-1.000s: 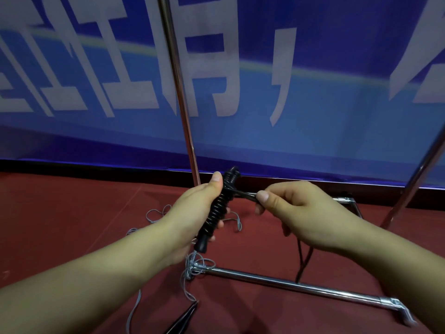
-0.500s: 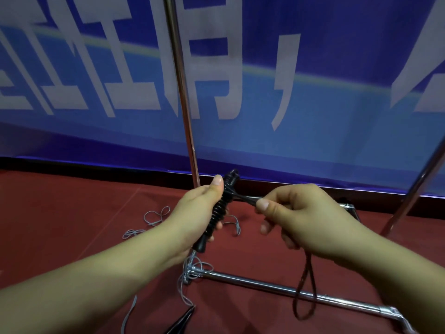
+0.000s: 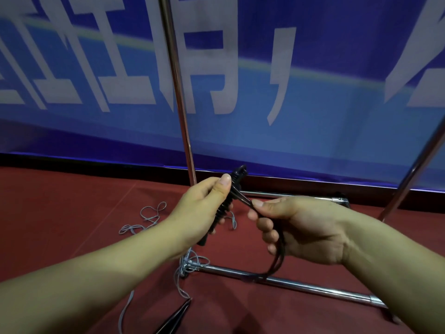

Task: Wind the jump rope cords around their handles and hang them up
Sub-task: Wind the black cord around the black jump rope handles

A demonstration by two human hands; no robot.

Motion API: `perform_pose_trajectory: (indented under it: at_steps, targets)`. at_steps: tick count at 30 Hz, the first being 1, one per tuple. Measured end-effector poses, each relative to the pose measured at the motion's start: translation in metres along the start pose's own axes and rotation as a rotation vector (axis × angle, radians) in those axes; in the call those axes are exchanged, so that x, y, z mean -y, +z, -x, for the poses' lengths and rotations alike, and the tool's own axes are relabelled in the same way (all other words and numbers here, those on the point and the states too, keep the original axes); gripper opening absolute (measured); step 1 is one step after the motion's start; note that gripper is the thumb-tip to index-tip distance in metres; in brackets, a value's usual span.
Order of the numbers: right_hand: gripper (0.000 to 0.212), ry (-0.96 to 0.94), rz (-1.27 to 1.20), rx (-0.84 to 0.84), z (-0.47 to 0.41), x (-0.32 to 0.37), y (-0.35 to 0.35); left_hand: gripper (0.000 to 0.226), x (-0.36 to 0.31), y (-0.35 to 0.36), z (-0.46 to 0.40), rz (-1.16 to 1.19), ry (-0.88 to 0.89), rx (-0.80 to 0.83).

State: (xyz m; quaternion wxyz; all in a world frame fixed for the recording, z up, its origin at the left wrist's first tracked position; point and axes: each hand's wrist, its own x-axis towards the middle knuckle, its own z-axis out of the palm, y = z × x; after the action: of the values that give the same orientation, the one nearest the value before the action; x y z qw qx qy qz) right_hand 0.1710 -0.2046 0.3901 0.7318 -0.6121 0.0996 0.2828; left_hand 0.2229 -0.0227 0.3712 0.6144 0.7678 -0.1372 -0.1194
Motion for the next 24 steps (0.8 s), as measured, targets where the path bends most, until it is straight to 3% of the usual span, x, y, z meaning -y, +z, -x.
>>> perform_pose_trajectory:
  at_steps: [5, 11, 14, 18, 20, 24]
  targets:
    - [0.030, -0.309, 0.365, -0.157, 0.002, 0.000, -0.007, 0.048, -0.003, 0.000, 0.003, 0.056, -0.197, 0.032]
    - [0.040, -0.445, 0.718, -0.188, -0.001, 0.001, -0.018, 0.063, -0.009, -0.002, 0.008, 0.187, -0.320, 0.173]
    - [0.051, -0.477, 0.762, -0.188, -0.005, 0.001, -0.019, 0.078, -0.009, -0.003, 0.010, 0.240, -0.306, 0.302]
    - [0.051, -0.527, 0.827, -0.236, -0.009, -0.001, -0.022, 0.026, -0.006, -0.003, 0.009, 0.249, -0.256, 0.310]
    - [0.047, -0.515, 0.785, -0.193, -0.010, -0.002, -0.023, 0.018, -0.006, -0.002, 0.010, 0.254, -0.262, 0.278]
    - [0.029, -0.503, 0.653, -0.076, -0.010, -0.003, -0.023, 0.042, -0.006, -0.001, 0.012, 0.279, -0.256, 0.275]
